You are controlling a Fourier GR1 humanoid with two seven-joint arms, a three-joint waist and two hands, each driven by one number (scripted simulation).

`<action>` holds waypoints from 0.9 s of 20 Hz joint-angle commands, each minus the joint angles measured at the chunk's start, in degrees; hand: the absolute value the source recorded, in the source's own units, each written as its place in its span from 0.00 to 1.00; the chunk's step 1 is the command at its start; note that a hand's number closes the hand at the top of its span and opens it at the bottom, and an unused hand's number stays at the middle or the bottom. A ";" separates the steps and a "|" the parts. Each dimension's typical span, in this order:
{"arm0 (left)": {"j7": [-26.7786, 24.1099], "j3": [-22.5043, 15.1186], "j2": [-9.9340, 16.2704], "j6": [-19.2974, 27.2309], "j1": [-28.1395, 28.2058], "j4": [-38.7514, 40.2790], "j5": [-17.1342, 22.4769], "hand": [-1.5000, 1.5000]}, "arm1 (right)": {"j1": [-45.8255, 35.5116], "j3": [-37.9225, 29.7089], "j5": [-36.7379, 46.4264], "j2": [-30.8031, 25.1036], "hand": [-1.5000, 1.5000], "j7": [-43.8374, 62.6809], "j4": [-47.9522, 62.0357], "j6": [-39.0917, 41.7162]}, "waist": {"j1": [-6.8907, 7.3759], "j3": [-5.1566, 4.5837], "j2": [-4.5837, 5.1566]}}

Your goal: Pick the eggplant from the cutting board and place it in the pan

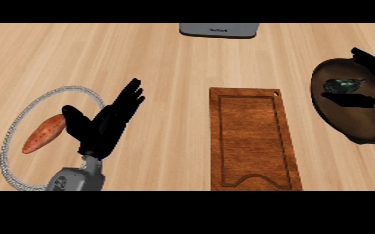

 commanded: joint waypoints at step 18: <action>-0.57 1.21 0.73 -0.57 1.12 -0.44 -0.02 0.50 | 9.20 -4.51 -5.96 -13.76 0.00 -8.61 3.39 42.32 | -1.26 0.17 -0.01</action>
